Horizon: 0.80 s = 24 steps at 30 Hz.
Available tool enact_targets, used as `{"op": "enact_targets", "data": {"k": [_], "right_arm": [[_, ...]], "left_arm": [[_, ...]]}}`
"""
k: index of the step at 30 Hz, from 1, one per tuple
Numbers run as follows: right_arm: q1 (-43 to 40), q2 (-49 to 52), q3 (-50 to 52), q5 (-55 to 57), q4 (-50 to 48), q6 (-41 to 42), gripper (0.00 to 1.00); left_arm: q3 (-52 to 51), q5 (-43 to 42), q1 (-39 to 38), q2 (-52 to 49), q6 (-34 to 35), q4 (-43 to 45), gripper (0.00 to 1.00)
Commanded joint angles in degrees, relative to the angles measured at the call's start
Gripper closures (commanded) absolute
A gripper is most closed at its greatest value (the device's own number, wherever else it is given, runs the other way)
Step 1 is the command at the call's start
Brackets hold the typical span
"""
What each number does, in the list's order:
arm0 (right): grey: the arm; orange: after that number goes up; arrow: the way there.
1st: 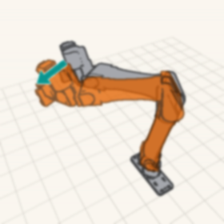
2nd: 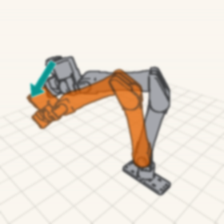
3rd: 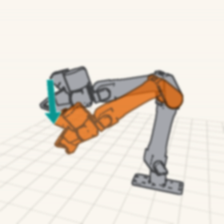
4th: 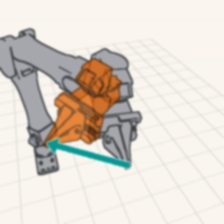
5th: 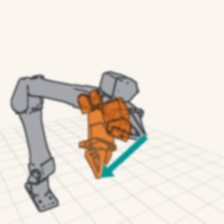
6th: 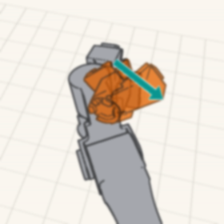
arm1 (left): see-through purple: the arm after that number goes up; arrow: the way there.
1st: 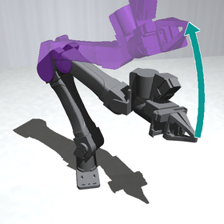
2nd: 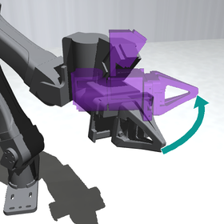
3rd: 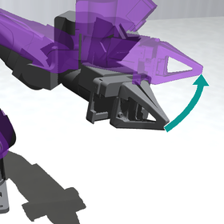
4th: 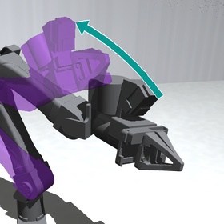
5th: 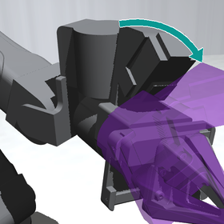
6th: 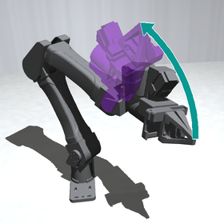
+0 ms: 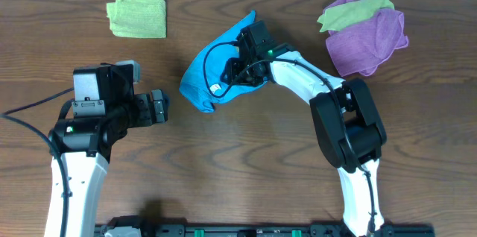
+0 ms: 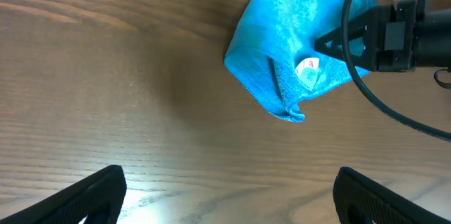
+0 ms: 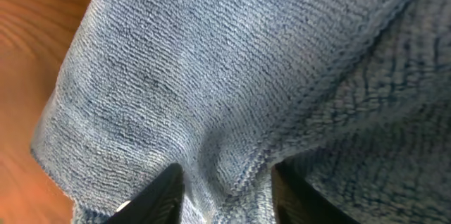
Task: Fold the cloth
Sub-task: 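Drag the blue cloth left to the table center with the right gripper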
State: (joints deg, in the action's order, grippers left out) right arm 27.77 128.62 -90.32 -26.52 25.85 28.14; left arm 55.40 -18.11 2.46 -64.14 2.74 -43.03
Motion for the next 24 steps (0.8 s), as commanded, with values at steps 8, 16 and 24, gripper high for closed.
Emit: {"op": "enact_targets", "data": {"k": [8,16,24], "right_arm": [[0.98,-1.62,0.11,-2.86,3.37,-0.79,0.37],[1.73,-2.36,0.07,-5.49,5.68,-1.46,0.39],[2.32,-4.57,0.07,-5.01,5.68,-2.93,0.39]], "left_arm": [[1.03,-0.76,-0.24,-0.26,-0.85,0.22,0.04],[1.03,-0.04,-0.24,-0.26,-0.85,0.22,0.05],[1.03,0.70,-0.24,-0.26,-0.85,0.24,0.05]]}}
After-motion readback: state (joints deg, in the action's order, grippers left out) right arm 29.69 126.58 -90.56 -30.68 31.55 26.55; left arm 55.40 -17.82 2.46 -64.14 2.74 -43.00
